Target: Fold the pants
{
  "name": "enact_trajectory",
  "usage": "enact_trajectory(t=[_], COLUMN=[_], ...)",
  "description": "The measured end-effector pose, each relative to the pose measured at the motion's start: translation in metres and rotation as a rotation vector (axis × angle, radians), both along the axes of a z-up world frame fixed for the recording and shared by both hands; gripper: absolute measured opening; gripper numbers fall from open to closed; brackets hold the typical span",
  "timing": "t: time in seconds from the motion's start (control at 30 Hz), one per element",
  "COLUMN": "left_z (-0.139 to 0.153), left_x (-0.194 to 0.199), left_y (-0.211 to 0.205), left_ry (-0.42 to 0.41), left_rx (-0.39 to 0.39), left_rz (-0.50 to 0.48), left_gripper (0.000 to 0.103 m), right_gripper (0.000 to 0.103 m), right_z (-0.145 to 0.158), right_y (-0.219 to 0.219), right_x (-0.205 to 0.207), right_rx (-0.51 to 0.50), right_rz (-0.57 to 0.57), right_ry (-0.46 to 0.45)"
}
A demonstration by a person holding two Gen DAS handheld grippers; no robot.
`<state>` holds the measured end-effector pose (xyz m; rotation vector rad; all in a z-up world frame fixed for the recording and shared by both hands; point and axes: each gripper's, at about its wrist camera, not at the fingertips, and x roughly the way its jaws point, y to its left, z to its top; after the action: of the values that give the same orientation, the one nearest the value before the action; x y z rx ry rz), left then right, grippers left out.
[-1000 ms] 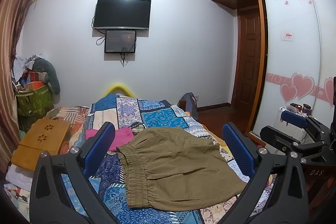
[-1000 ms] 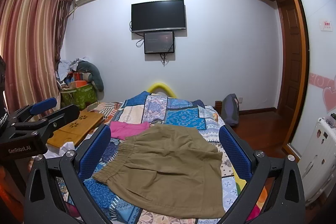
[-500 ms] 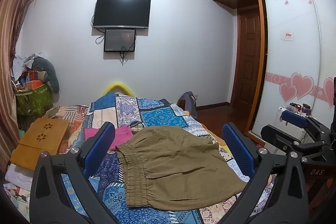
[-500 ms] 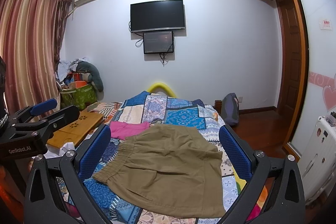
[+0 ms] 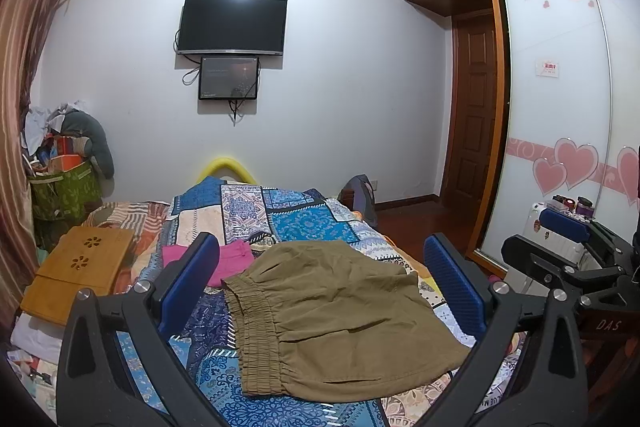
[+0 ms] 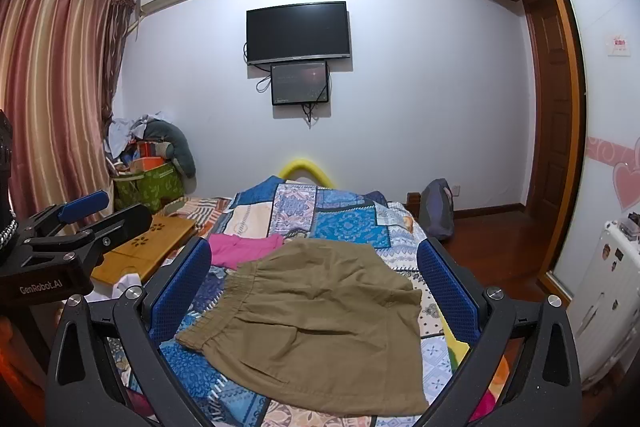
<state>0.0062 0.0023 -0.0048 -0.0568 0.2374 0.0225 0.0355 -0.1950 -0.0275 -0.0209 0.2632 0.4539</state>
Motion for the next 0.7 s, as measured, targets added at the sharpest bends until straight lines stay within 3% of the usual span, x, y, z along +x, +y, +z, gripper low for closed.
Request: enact_trajectory(t=[0.7], left_z=[0.0005], left_x=[0.0014], left_y=[-0.0008], left_ry=[-0.001], left_rx=[0.004], left_rz=[-0.001], left_gripper=[0.103], right_gripper=[0.102], right_z=[0.0027], right_y=[0.0012], right_x=[-0.0033], right_rx=[0.001], right_rz=[0.001], right_ry=[-0.009])
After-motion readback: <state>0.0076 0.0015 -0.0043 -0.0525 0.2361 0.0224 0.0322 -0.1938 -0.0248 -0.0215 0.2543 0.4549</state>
